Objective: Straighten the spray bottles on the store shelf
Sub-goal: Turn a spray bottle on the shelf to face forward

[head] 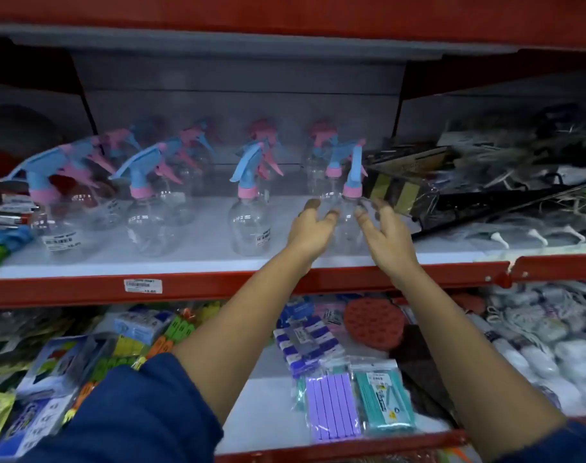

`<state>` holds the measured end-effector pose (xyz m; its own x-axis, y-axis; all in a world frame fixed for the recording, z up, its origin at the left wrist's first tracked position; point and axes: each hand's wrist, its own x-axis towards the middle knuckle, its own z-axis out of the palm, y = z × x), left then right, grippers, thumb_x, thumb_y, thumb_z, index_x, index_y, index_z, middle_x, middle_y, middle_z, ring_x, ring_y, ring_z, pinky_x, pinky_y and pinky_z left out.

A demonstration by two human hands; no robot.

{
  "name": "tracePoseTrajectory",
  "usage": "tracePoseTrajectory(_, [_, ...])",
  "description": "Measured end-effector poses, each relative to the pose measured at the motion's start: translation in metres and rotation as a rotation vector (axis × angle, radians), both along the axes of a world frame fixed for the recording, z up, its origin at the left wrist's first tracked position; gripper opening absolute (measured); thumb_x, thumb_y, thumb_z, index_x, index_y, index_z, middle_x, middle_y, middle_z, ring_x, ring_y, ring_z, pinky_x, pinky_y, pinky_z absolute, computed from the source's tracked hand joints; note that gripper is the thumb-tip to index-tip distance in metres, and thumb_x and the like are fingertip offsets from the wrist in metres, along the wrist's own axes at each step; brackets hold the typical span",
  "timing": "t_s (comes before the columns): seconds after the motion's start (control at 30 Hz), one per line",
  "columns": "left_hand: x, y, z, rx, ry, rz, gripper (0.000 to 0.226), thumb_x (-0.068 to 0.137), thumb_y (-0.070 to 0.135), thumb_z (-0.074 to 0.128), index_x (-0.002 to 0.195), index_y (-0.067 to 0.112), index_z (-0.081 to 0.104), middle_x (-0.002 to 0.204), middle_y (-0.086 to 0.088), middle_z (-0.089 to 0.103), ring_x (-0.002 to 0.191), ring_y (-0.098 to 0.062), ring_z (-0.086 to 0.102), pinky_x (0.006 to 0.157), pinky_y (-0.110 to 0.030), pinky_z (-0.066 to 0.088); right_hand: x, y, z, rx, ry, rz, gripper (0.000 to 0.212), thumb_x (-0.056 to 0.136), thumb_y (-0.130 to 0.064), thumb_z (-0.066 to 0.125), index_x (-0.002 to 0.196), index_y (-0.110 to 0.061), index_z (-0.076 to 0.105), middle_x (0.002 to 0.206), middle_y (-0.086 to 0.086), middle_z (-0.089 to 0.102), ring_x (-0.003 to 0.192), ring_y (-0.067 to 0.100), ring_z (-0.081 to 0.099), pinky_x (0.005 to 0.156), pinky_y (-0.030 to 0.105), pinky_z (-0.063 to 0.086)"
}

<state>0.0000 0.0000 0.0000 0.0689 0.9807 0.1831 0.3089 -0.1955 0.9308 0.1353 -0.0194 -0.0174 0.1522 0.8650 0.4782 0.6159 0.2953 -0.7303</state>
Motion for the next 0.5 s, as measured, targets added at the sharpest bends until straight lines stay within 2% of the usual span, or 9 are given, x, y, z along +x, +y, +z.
tracePoseTrajectory(0.07, [0.001,0.002,0.001,-0.056,-0.05,-0.02,0.056,0.095,0.038,0.049,0.144,0.016,0.032,0.15,-0.011,0.037,0.133,-0.027,0.042,0.092,-0.026,0.034,0.0,0.002,0.003,0.001,0.031,0.029,0.05,0.097,-0.034,0.049,0.14,-0.011,0.041,0.142,0.01,0.05,0.132,0.025,0.045,0.104,0.036,0.037])
tracePoseTrajectory(0.17, [0.001,0.006,-0.004,-0.064,-0.095,-0.019,0.056,0.093,0.037,0.054,0.142,0.018,0.036,0.148,-0.012,0.039,0.131,-0.026,0.044,0.092,-0.026,0.036,0.001,0.007,0.002,-0.012,0.012,0.069,0.047,0.096,-0.03,0.052,0.138,-0.011,0.045,0.14,0.009,0.053,0.127,0.023,0.049,0.097,0.026,0.038])
tracePoseTrajectory(0.33, [0.007,0.008,-0.007,-0.046,-0.148,-0.045,0.046,0.092,0.031,0.056,0.136,0.021,0.046,0.138,-0.013,0.05,0.124,-0.025,0.051,0.092,-0.028,0.041,0.006,0.012,0.002,-0.032,0.052,0.113,0.045,0.095,-0.033,0.053,0.136,-0.015,0.047,0.136,0.007,0.057,0.124,0.023,0.053,0.1,0.035,0.043])
tracePoseTrajectory(0.5, [0.009,0.002,-0.011,-0.01,-0.108,-0.04,0.042,0.091,0.035,0.056,0.131,0.024,0.049,0.131,-0.013,0.056,0.117,-0.025,0.054,0.092,-0.031,0.045,0.011,0.006,0.002,-0.038,0.051,0.136,0.044,0.096,-0.03,0.052,0.136,-0.013,0.046,0.138,0.008,0.054,0.126,0.023,0.051,0.099,0.03,0.041])
